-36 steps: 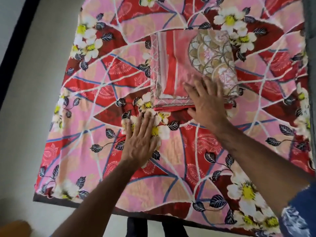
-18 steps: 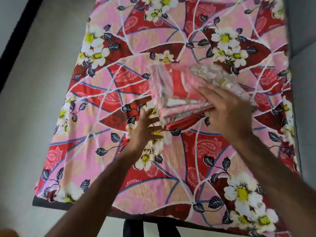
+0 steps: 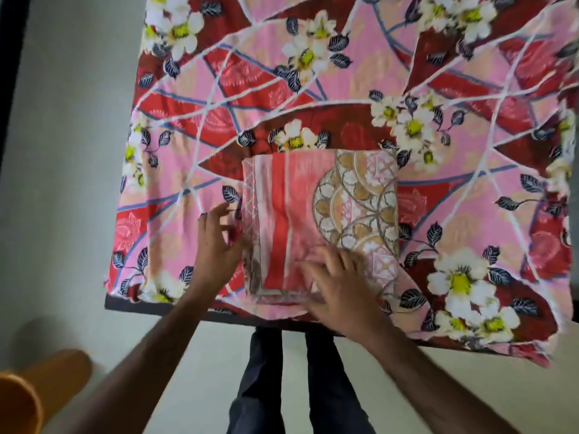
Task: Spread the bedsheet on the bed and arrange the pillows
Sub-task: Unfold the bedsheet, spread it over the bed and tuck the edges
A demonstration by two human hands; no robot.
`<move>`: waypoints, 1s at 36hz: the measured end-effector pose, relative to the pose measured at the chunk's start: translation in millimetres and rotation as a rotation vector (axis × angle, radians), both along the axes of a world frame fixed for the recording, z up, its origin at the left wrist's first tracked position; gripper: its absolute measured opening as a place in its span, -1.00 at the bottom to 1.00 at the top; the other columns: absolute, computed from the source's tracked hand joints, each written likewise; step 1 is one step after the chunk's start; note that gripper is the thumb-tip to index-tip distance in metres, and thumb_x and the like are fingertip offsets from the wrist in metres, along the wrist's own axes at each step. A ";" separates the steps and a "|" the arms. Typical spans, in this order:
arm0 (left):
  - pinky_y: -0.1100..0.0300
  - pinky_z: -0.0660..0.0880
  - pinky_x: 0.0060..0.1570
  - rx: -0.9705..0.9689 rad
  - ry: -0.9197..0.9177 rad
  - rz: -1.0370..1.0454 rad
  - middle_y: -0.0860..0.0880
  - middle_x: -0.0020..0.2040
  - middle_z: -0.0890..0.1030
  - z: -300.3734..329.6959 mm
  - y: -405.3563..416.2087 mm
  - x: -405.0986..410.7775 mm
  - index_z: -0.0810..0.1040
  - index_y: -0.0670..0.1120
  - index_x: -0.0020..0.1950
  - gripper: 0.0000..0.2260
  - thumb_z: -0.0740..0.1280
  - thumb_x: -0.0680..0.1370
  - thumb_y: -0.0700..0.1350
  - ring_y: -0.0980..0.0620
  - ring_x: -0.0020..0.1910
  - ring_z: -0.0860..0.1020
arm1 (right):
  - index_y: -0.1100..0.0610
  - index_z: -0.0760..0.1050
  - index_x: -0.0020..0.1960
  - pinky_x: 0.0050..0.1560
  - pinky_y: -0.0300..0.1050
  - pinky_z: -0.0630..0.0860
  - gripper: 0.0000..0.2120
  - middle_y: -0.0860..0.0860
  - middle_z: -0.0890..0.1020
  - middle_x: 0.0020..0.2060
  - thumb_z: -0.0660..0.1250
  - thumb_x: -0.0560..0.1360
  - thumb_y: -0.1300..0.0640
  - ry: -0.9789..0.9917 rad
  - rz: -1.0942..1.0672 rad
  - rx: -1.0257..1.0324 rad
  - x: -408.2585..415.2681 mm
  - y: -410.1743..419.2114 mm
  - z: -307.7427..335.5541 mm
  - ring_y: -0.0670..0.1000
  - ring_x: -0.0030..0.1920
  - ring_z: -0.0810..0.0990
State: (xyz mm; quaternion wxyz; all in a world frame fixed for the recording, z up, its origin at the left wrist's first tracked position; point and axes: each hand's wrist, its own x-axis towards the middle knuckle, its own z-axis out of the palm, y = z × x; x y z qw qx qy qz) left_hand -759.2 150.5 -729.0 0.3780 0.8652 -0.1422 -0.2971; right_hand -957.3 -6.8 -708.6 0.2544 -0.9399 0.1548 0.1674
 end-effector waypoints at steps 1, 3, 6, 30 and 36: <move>0.04 0.55 0.09 0.013 -0.066 -0.005 -0.02 0.28 0.39 -0.7 1.1 0.2 0.31 -0.08 0.48 -0.47 0.41 0.55 -0.26 0.07 0.16 0.50 | -0.03 0.43 0.42 0.35 0.27 0.35 -0.42 0.02 0.40 0.34 0.26 0.50 -0.29 -0.055 -0.052 0.044 5.0 -4.9 0.9 0.07 0.36 0.36; 0.06 0.56 0.08 -0.012 -0.075 -0.002 -0.03 0.29 0.41 1.5 -2.2 0.4 0.33 -0.07 0.47 -0.50 0.39 0.57 -0.25 0.03 0.16 0.53 | 0.02 0.39 0.46 0.38 0.30 0.35 -0.44 0.06 0.39 0.37 0.24 0.55 -0.23 -0.180 -0.125 0.037 16.1 -14.8 0.3 0.07 0.38 0.34; 0.32 0.55 -0.11 -0.066 0.046 -0.027 -0.04 0.18 0.50 12.5 -16.6 -3.0 0.40 -0.09 0.42 -0.58 0.36 0.58 -0.28 0.05 -0.02 0.59 | 0.08 0.24 0.57 0.51 0.34 0.15 -0.35 0.14 0.25 0.55 0.24 0.59 -0.19 -0.243 -0.152 -0.162 34.0 -27.6 -4.0 0.18 0.55 0.19; -0.07 0.64 0.03 -0.396 0.744 0.191 -0.29 0.01 0.70 81.0 -53.6 -37.8 0.58 -0.33 0.16 -0.80 0.37 0.58 -0.26 -0.27 -0.04 0.69 | 0.23 0.03 0.62 0.56 0.34 0.03 0.08 0.14 0.01 0.63 0.38 0.41 -0.40 -0.220 -0.057 0.092 -20.6 -18.9 31.6 0.15 0.64 -0.07; 0.03 0.62 0.05 -0.489 0.641 0.111 -0.14 0.10 0.71 109.6 -95.0 -48.4 0.53 -0.18 0.27 -0.80 0.29 0.65 -0.22 -0.12 0.06 0.70 | 0.02 0.32 0.54 0.13 -0.02 0.65 -0.37 -0.07 0.63 0.25 0.44 0.52 0.02 -0.397 -0.581 0.409 -8.8 -34.4 54.4 -0.09 0.21 0.63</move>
